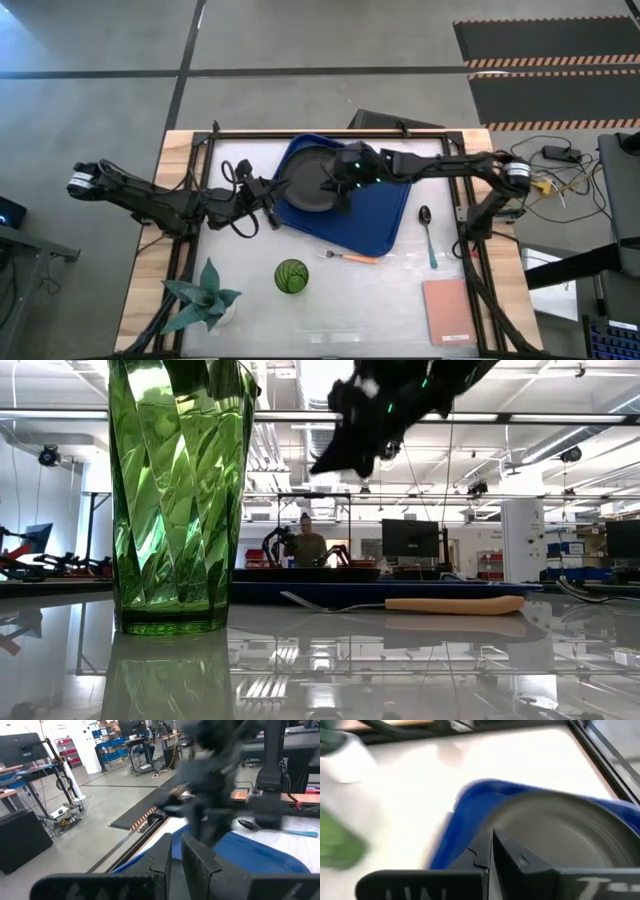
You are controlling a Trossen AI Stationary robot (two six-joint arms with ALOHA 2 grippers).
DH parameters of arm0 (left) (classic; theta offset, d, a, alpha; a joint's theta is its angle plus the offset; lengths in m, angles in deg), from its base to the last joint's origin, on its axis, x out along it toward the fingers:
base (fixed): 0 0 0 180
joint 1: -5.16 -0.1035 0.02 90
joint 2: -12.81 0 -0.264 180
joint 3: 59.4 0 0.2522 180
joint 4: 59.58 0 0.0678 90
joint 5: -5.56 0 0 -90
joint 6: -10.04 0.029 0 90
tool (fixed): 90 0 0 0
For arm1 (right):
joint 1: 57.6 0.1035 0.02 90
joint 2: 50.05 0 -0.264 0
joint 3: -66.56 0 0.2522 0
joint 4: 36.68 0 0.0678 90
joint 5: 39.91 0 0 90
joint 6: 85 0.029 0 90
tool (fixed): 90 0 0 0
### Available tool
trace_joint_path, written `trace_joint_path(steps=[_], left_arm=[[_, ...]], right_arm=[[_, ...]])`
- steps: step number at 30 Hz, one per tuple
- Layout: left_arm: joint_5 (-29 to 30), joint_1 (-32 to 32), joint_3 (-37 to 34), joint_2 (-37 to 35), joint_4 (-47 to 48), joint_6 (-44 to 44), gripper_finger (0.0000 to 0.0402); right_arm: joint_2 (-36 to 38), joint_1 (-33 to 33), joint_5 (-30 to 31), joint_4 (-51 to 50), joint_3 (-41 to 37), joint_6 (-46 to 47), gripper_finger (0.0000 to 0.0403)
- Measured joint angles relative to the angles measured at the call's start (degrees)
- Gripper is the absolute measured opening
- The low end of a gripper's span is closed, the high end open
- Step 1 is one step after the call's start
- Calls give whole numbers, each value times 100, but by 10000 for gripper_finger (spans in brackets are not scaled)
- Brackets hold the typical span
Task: Pick and place plate/cup/fork/spoon on tray
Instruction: Put the green cup on the blue tray to the top right of the black plate
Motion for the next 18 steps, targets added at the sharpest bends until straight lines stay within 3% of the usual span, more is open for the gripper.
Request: trace_joint_path(steps=[7,18], left_arm=[[-3,14,-103,-6,4,97,24],[-15,20,-140,-188,0,92,24]], right_arm=[[513,1085,0,-4,-63,64,8],[140,2301,367,700,247,534,8]])
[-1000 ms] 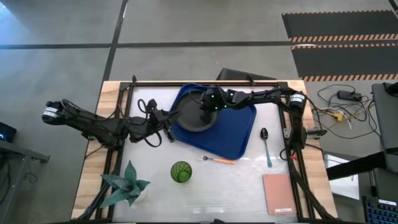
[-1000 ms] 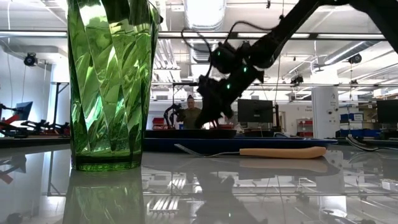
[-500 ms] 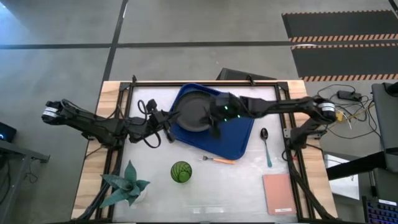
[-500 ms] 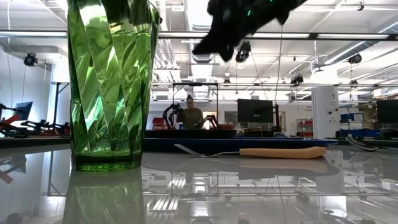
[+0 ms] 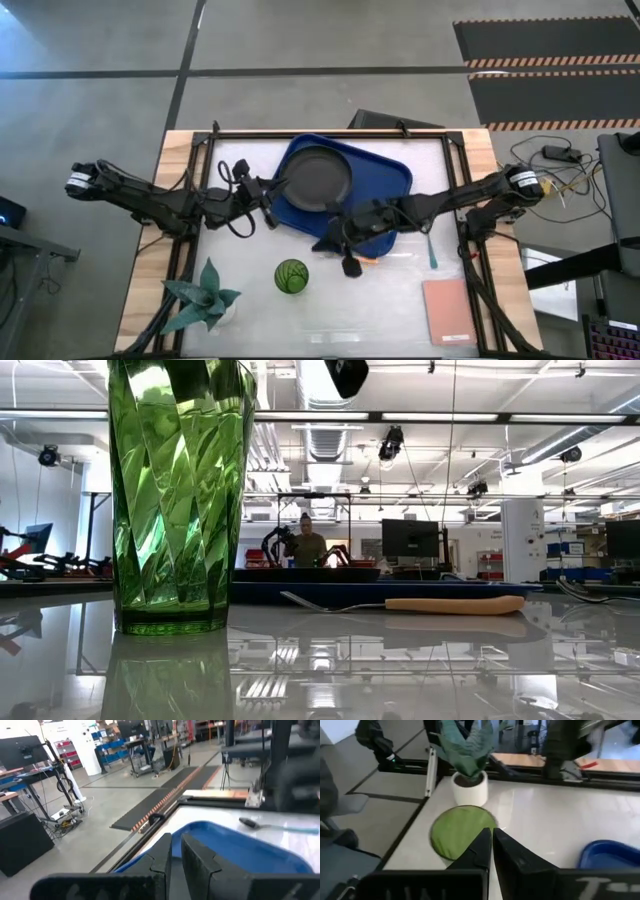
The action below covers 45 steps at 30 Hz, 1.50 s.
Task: Pick and place plate/cup/fork/spoon on tray
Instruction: Put the green cup on the blue tray to the top right of the black plate
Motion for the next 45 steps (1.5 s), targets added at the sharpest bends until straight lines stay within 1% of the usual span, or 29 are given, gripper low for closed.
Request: trace_joint_path(steps=[3,9,11,15,19,26,30,34,38,41,45], left_arm=[[-18,27,-102,-56,7,-297,24],[-55,40,-356,-101,24,-739,24],[-55,53,-369,-108,44,-747,24],[-59,87,-369,-146,18,-750,24],[-58,97,-367,-224,-6,-731,24],[-62,94,-372,-362,-10,-598,24],[-59,94,-372,-408,-5,-572,24],[-59,94,-372,-437,-9,-547,24],[-59,94,-372,-453,-20,-544,24],[-59,94,-372,-454,-21,-544,24],[-59,94,-372,-452,-20,-544,24]], right_arm=[[-265,150,0,-33,290,63,8],[-812,342,-15,-739,957,25,8],[-962,378,-16,-910,1090,3,8],[-1170,418,-73,-991,1240,-34,8],[-1282,433,-370,-995,1340,14,9],[-1393,556,-375,-923,1359,7,14],[-1504,617,-366,-757,1359,-227,44],[-1601,645,-145,-720,1359,-505,96],[-1635,643,-116,-720,1357,-577,144],[-1635,643,-120,-704,1358,-646,165],[-1637,645,-162,-722,1357,-747,173]])
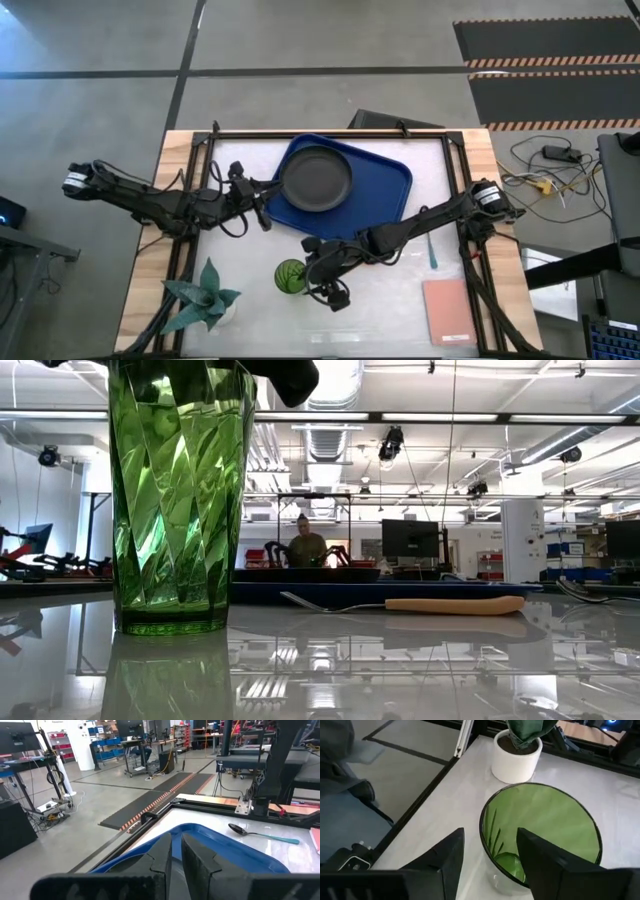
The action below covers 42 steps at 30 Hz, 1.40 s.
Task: Pick and place plate/cup/fork/spoon on tray
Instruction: Put the green cup on the blue tray to the top right of the black plate
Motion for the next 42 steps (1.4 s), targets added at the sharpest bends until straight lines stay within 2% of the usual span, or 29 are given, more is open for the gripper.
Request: trace_joint_path(steps=[11,20,31,42], left_arm=[[0,-2,-2,-2,9,0,24],[0,-2,-4,0,9,0,24],[2,-4,-76,-2,3,4,24],[2,-4,-79,-7,-2,4,24]], right_arm=[[-29,-2,46,-236,-4,-374,173],[-25,-2,158,-487,-2,-671,155],[-16,-2,150,-623,2,-738,118],[-38,0,112,-1000,317,-675,57]])
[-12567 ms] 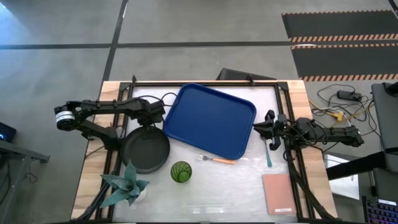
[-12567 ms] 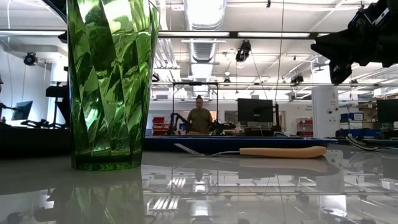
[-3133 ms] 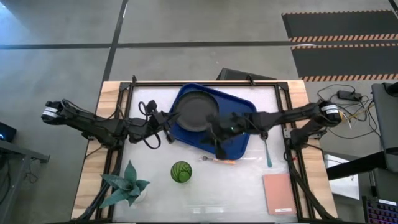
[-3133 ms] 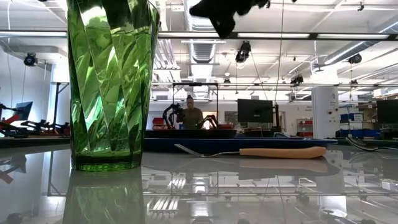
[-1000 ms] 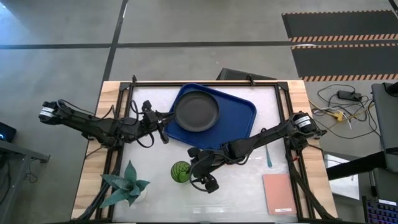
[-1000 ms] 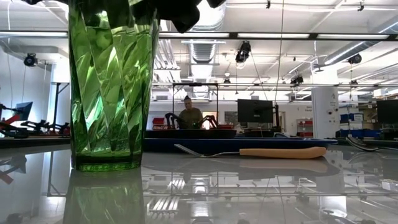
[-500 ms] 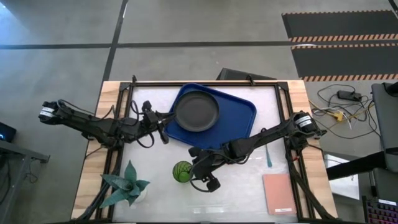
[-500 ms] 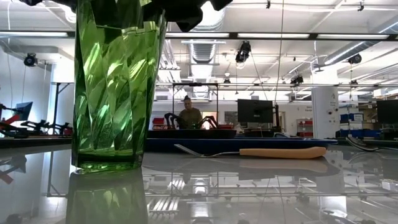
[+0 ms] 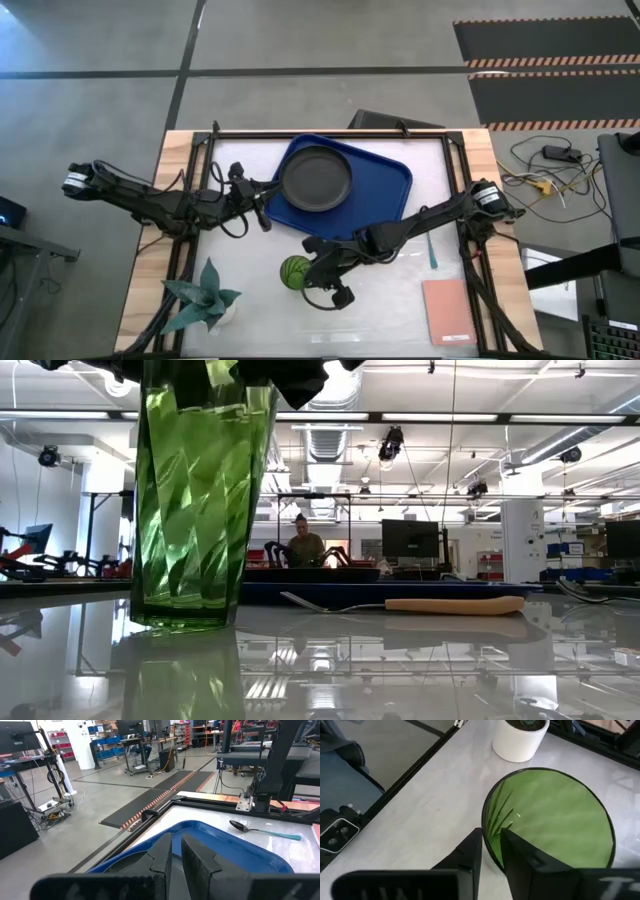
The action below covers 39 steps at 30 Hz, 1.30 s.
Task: Pick and place plate/cup/fork/spoon on tray
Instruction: Put the green cup on the blue tray to the top right of the black plate
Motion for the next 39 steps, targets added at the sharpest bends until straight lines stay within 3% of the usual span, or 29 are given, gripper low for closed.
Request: trace_joint_path(steps=[9,17,20,31,35,39], left_arm=[[0,0,-2,-2,0,0,24],[0,0,-2,-2,2,0,24],[0,0,-2,-2,2,0,24],[0,0,-4,-4,3,-2,24],[2,2,-4,-4,3,-2,24],[2,4,-7,-4,13,-2,24]], right_arm=[[2,-4,-11,-85,133,100,19],[2,-4,-11,-78,265,80,18],[2,-4,-11,-83,387,81,41],[-271,-17,-11,-71,437,-147,179],[-392,-40,41,-116,458,-261,194],[-443,-65,38,-250,590,-281,182]])
